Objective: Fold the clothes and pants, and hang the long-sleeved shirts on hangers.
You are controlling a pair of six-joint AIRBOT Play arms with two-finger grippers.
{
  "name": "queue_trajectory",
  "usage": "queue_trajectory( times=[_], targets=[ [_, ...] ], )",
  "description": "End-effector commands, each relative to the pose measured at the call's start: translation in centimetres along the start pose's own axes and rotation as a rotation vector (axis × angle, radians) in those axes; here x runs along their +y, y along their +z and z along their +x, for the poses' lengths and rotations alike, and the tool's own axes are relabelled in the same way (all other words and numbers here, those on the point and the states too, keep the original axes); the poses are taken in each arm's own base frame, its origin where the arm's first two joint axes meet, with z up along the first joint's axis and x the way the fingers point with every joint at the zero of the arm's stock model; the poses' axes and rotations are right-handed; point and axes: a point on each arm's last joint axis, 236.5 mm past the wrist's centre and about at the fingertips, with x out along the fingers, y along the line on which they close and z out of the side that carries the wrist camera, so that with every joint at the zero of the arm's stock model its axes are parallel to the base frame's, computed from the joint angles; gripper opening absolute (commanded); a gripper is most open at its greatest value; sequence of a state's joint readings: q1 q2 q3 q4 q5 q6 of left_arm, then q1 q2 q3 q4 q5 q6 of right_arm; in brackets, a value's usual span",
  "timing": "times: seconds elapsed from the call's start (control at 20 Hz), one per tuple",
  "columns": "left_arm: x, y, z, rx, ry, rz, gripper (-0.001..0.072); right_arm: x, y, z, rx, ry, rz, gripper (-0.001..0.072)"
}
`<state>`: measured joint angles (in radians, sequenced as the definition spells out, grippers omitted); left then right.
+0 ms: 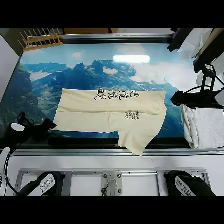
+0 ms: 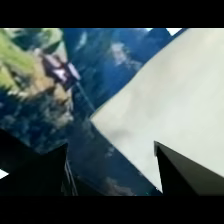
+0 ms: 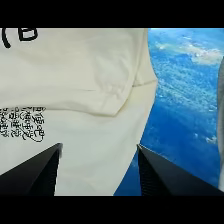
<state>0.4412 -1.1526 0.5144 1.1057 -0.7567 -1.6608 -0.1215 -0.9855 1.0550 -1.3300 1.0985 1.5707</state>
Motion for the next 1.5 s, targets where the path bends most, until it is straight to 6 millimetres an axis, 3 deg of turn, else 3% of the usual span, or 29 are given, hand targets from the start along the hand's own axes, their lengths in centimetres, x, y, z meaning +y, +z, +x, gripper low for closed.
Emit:
queue_trajectory(
  times=[0.0,0.05,0.1,0.2,0.3,0.45,0.6,0.75,0.9,1.05,1.1,1.15,1.2,1.3,1.45],
  targets=[
    [-2.5,-0.8,2.2,0.047,-0.013,0.044,0.0585,0.2,-0.1,-0.1,-0.001,0.008,0.002,0.0511],
    [-3.4,-0.6,2.4,0.051,-0.017,0.060,0.0518,0.2,-0.1,-0.1,0.002,0.008,0.003,0.0511],
    [-4.3,-0.4,2.4,0.049,-0.023,0.084,0.0323,0.2,-0.3,0.0,0.005,0.008,0.004,0.0511],
    [-5.4,-0.1,2.2,0.041,-0.034,0.117,0.0007,-0.5,-1.5,0.5,0.044,-0.002,0.008,0.0511],
    [-5.8,0.1,1.4,0.023,-0.044,0.134,0.0006,-2.0,-4.7,1.8,0.142,-0.022,0.047,0.0511],
    [-5.8,0.1,0.2,-0.015,-0.061,0.165,0.0006,-3.5,-13.2,5.0,0.354,-0.005,0.214,0.0511],
    [-5.5,-0.5,-0.2,-0.026,-0.065,0.178,0.0006,-1.0,-20.1,7.9,0.501,0.108,0.391,0.0511],
    [-5.3,-0.7,-0.2,-0.030,-0.065,0.176,0.0006,2.3,-23.7,9.6,0.579,0.218,0.476,0.0510],
    [-5.3,-0.6,-0.2,-0.031,-0.065,0.176,0.0006,4.4,-25.1,10.7,0.616,0.243,0.456,0.0510],
    [-5.3,-0.6,-0.2,-0.033,-0.064,0.177,0.0006,5.4,-25.0,11.8,0.590,0.242,0.435,0.0507],
    [-5.3,-0.6,-0.2,-0.032,-0.064,0.177,0.0006,5.3,-24.8,11.8,0.584,0.242,0.434,0.0441],
    [-5.3,-0.6,-0.2,-0.030,-0.064,0.178,0.0006,5.3,-24.5,11.8,0.574,0.250,0.412,0.0159],
    [-5.3,-0.7,-0.3,-0.023,-0.063,0.181,0.0006,5.3,-24.0,11.5,0.561,0.259,0.381,0.0016],
    [-4.7,-0.6,-1.3,0.009,-0.029,0.212,0.0006,5.0,-23.0,10.0,0.556,0.262,0.314,0.0011],
    [-1.8,-0.2,-4.7,0.014,0.076,0.288,0.0006,3.1,-23.0,6.1,0.584,0.217,0.171,0.0011]
  ],
)
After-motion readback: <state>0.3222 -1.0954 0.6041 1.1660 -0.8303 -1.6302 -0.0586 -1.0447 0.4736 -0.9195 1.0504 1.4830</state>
